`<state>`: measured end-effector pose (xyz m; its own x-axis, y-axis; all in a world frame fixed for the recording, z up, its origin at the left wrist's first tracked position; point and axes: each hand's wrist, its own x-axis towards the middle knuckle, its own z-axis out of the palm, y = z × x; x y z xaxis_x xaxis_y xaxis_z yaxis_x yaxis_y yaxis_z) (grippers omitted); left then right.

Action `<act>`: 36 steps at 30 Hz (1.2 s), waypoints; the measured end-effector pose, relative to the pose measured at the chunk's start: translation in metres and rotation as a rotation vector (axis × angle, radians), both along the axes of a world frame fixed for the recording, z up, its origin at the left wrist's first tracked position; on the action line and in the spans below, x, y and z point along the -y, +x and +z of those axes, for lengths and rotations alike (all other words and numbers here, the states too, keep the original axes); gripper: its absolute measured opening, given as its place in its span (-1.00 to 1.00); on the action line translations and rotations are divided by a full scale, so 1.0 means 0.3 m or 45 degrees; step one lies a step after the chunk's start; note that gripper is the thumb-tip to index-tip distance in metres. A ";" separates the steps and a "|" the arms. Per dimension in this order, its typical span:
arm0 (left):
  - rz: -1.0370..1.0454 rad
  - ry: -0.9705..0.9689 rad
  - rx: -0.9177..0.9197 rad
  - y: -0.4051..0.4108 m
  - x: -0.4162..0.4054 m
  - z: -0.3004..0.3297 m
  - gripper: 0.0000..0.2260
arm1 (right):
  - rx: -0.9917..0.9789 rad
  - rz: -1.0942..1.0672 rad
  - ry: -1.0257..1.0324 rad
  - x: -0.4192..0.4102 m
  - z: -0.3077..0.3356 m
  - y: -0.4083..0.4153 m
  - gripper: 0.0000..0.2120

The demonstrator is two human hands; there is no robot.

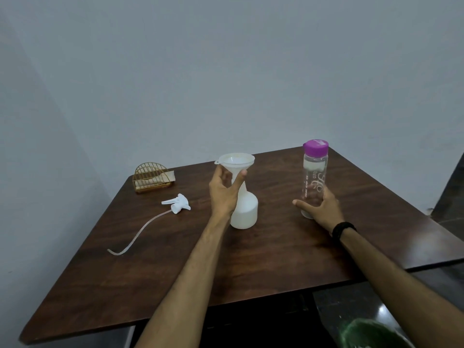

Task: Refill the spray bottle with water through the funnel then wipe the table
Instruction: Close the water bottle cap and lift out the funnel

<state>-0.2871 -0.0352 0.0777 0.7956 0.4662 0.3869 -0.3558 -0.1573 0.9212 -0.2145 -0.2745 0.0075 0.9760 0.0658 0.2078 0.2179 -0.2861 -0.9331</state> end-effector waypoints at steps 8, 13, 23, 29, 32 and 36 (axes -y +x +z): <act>0.064 0.024 0.082 0.074 0.079 0.156 -0.63 | -0.028 -0.005 0.036 0.007 -0.010 0.009 -0.44; 0.082 0.312 -0.047 0.140 0.186 0.169 -0.76 | -0.060 -0.089 0.161 0.048 -0.015 0.046 -0.39; 0.235 0.781 -0.515 0.357 0.335 -0.041 -0.73 | -0.091 -0.135 0.136 0.154 0.019 0.239 -0.36; 0.206 0.861 -0.608 0.497 0.371 -0.161 -0.70 | -0.050 -0.175 0.022 0.150 -0.008 0.441 -0.33; 0.164 0.847 -0.634 0.515 0.397 -0.231 -0.52 | -0.032 -0.171 0.015 0.146 -0.010 0.527 -0.31; 0.142 1.050 -0.746 0.544 0.402 -0.278 -0.19 | -0.017 -0.196 0.045 0.144 -0.006 0.633 -0.31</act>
